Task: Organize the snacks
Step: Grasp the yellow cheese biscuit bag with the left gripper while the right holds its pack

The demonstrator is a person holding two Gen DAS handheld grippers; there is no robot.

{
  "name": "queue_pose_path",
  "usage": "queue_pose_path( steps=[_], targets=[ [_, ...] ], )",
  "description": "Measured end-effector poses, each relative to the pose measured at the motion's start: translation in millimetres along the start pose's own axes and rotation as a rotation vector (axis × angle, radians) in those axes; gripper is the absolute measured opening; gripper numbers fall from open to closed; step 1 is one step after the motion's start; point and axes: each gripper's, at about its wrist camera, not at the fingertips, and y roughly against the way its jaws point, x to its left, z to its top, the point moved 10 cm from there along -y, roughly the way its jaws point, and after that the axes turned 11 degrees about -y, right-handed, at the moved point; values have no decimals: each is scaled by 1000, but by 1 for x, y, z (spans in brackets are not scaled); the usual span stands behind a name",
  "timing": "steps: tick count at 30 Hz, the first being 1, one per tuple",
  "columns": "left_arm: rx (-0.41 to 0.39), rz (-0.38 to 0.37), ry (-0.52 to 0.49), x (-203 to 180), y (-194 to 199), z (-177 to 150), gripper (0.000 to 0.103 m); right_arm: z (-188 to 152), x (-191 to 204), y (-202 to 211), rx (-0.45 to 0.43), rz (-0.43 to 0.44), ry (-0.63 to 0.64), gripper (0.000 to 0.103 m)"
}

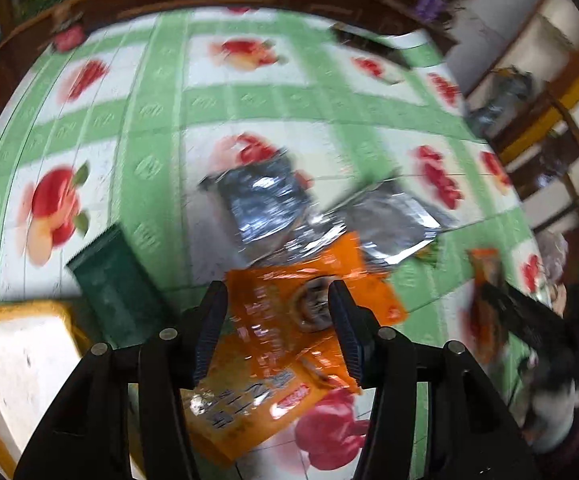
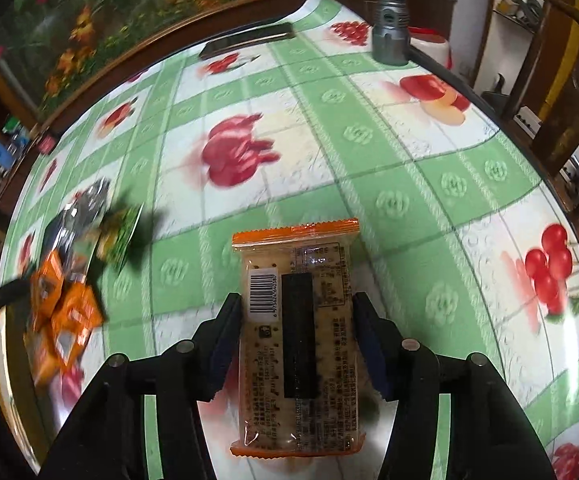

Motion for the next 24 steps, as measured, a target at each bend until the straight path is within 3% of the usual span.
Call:
queue_pose_path(
  steps=[4,8,10,13,15,16,20,24],
  targets=[
    [33,-15,-2,-2,-3,-22,52,-20,-2,9,27,31,6,57],
    [57,-42,-15,-10,-1,-39,62,-30,-2,14,45,65,-3,58],
    [64,-93,4,-18,0,-45,69,-34,-1,16,50,74,2,58],
    [80,-190,19,-37,4,-54,70,-39,1,18,54,80,13,59],
    [86,-308,38,-55,12,-62,70,-41,2,19,56,85,18,59],
    [70,-333,21,-63,21,-65,70,-42,2,19,58,87,22,59],
    [34,-214,-136,-70,35,-69,70,-46,0,21,72,106,18,59],
    [64,-54,-278,-62,22,-75,70,-51,-1,24,82,117,12,59]
  ],
)
